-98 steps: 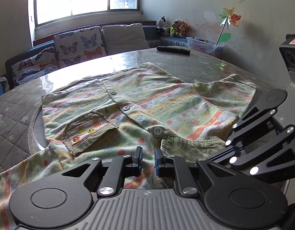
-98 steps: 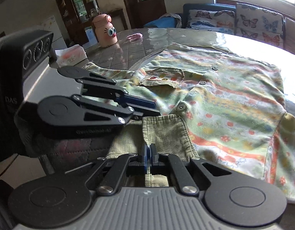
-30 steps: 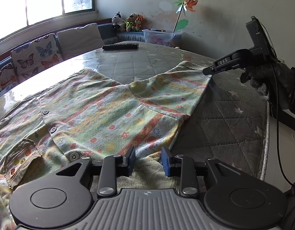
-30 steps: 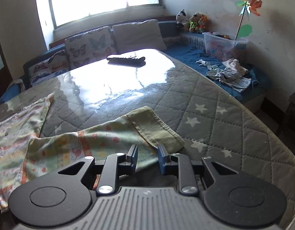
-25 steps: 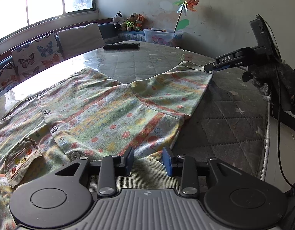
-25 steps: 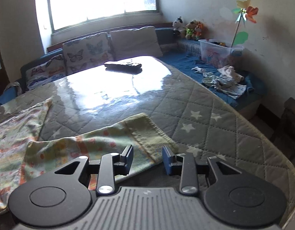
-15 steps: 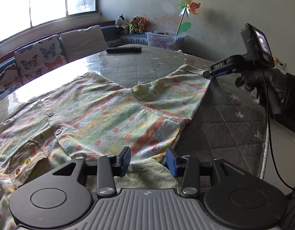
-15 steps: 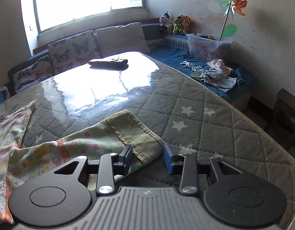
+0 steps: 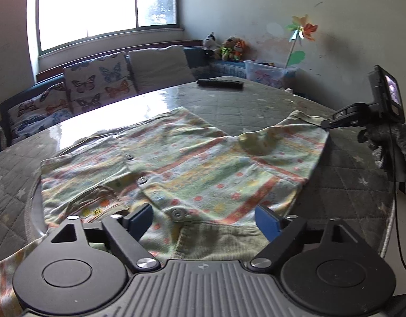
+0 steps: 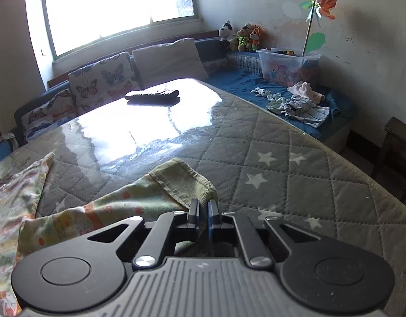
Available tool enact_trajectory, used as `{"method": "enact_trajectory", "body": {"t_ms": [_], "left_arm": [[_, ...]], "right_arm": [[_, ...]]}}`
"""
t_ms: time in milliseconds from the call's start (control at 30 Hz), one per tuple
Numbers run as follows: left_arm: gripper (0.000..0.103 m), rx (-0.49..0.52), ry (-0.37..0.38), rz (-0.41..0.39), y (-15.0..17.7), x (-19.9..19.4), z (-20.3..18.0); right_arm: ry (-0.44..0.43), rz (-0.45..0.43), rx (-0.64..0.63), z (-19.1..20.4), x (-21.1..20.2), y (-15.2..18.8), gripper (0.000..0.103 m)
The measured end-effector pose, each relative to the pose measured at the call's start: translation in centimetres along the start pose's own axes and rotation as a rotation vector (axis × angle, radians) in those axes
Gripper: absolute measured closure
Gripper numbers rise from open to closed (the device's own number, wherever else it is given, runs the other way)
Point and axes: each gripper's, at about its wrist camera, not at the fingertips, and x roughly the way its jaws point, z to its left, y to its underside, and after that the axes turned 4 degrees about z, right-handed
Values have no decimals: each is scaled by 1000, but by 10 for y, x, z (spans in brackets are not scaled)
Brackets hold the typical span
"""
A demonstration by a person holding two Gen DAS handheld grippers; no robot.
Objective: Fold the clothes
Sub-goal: 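Grasp the other sleeve cuff with the right gripper and lift it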
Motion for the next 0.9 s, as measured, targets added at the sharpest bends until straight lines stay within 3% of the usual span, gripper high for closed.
{"method": "enact_trajectory", "body": {"t_ms": [200, 433, 700, 900], "left_arm": [[7, -18, -36, 9, 2, 1, 7], [6, -24, -69, 40, 4, 9, 7], [6, -48, -89, 18, 10, -1, 12], [6, -101, -127, -11, 17, -17, 28]], "right_arm": [[-23, -51, 9, 1, -17, -9, 98], [-133, -137, -26, 19, -57, -37, 99], [-329, -246, -205, 89, -115, -59, 99], [-495, -260, -360, 160, -140, -55, 99]]}}
